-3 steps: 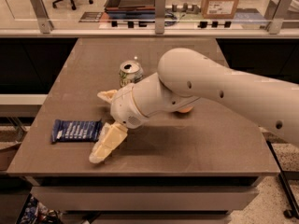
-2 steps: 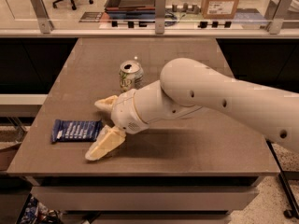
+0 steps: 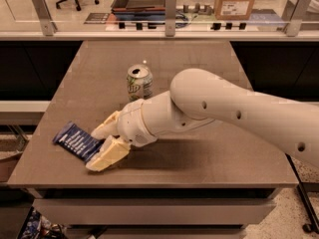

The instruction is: Pick rxbar blueberry

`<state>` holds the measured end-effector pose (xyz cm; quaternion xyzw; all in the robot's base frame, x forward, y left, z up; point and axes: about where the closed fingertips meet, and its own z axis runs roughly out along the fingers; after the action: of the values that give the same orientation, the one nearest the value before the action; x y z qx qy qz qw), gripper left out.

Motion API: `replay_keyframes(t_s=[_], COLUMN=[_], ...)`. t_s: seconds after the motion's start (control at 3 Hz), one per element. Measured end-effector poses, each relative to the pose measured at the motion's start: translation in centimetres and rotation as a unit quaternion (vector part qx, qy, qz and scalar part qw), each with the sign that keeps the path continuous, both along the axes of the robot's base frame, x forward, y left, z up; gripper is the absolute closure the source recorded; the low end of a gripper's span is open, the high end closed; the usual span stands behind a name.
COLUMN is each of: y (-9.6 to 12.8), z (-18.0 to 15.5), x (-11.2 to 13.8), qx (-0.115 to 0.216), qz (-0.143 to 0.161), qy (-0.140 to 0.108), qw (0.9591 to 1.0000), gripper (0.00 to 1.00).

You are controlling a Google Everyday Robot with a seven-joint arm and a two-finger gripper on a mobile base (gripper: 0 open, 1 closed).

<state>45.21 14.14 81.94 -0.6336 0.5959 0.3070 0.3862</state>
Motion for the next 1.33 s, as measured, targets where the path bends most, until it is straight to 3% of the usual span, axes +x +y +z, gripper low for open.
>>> replay_keyframes(t_s=[0.33,0.67,1.33], y=[0.0,0.0,0.0], z=[0.1,0.1,1.1], x=[0.0,0.0,0.0], qx=[0.000,0.000,-0.018], qz=[0.000,0.000,0.009], qy=[0.000,0.000,-0.012], qw=[1.0000,1.0000,0.9997], gripper=[0.87,1.00,1.00])
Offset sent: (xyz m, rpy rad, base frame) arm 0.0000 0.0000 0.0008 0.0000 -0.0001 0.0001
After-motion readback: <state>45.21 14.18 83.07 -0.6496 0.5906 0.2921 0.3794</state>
